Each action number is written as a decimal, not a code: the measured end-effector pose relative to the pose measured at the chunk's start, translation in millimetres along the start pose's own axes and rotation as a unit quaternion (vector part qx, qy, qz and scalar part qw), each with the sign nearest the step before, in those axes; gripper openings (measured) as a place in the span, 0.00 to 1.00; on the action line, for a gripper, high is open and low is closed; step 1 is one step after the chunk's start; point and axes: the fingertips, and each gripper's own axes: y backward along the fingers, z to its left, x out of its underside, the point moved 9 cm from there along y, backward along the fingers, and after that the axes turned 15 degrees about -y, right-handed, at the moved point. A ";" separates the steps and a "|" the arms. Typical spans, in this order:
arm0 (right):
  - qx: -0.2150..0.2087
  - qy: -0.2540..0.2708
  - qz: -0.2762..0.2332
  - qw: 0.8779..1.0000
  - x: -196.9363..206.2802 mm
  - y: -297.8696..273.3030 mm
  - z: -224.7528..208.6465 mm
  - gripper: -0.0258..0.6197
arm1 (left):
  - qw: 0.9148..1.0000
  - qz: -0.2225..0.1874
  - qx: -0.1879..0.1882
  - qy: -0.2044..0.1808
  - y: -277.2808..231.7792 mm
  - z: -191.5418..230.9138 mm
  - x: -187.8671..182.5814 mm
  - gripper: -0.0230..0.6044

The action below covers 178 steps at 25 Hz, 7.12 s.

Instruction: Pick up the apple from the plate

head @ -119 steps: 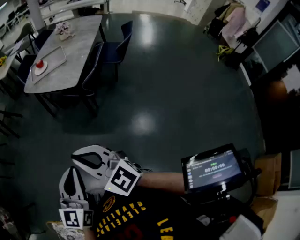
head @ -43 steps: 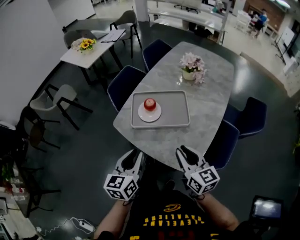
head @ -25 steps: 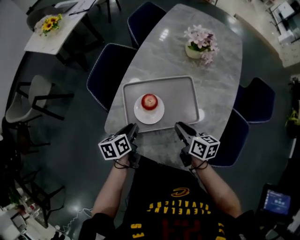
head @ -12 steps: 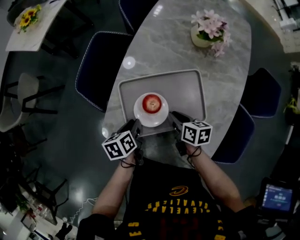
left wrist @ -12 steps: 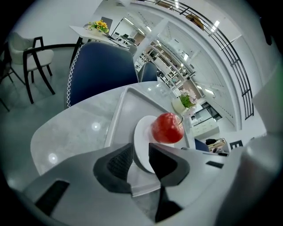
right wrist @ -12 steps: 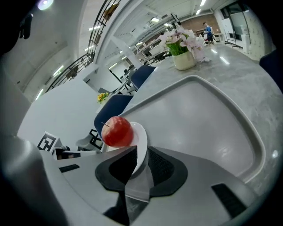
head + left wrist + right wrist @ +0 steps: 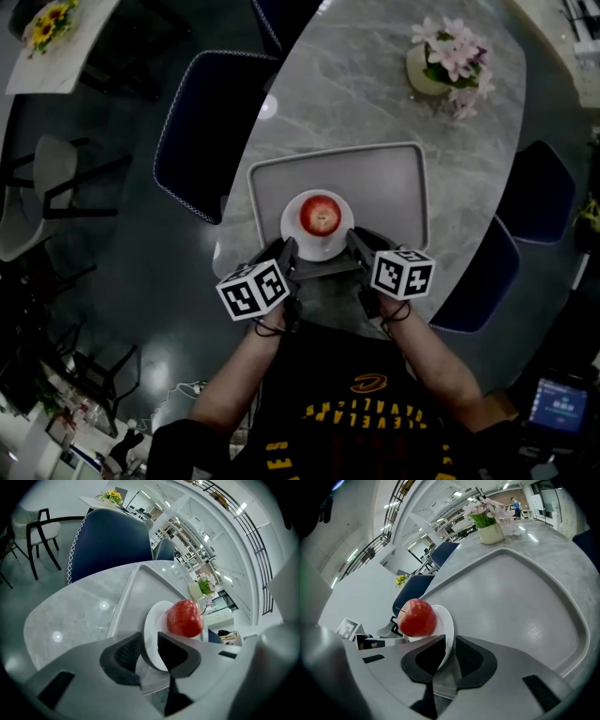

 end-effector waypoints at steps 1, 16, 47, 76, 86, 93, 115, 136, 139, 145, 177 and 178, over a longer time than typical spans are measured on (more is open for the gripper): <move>0.003 0.000 0.002 1.000 -0.2 -0.8 -0.8 0.15 | 1.000 0.003 0.000 0.005 -1.6 0.5 -0.2 0.20; -0.005 -0.050 0.003 0.999 -2.1 -0.9 0.2 0.12 | 0.999 0.024 0.025 0.029 -6.7 2.4 -0.3 0.11; 0.002 -0.101 -0.105 0.989 57.5 117.7 -73.0 0.12 | 0.992 0.051 0.085 -0.082 -1.2 -98.5 63.6 0.11; 0.041 -0.142 -0.157 0.977 133.1 228.5 -207.4 0.12 | 0.979 0.097 0.115 -0.139 -41.1 -205.0 199.0 0.11; 0.054 -0.150 -0.151 0.976 151.2 218.6 -225.2 0.12 | 0.972 0.112 0.096 -0.181 -52.3 -202.9 214.0 0.11; 0.064 -0.156 -0.145 0.975 157.8 215.3 -230.8 0.12 | 0.969 0.129 0.088 -0.192 -57.0 -202.6 217.8 0.11; 0.068 -0.141 -0.139 0.978 162.5 211.7 -234.8 0.12 | 0.967 0.141 0.076 -0.200 -60.2 -203.7 224.4 0.11; 0.022 -0.071 -0.247 0.966 132.5 255.9 -224.5 0.12 | 0.979 0.030 0.101 -0.173 -16.9 -188.4 189.0 0.11; -0.025 -0.024 -0.269 0.963 126.6 280.5 -201.5 0.12 | 0.975 -0.001 0.129 -0.179 8.5 -204.1 179.9 0.11; -0.096 0.026 -0.313 0.944 111.8 315.2 -161.8 0.05 | 0.958 -0.058 0.176 -0.218 47.1 -239.1 162.4 0.04; -0.179 0.271 -0.446 0.834 155.3 457.5 -37.1 0.05 | 0.791 -0.310 0.253 -0.462 214.9 -395.5 187.6 0.04; -0.172 0.278 -0.446 0.833 157.1 455.7 -38.9 0.05 | 0.790 -0.309 0.252 -0.466 212.7 -394.7 189.9 0.04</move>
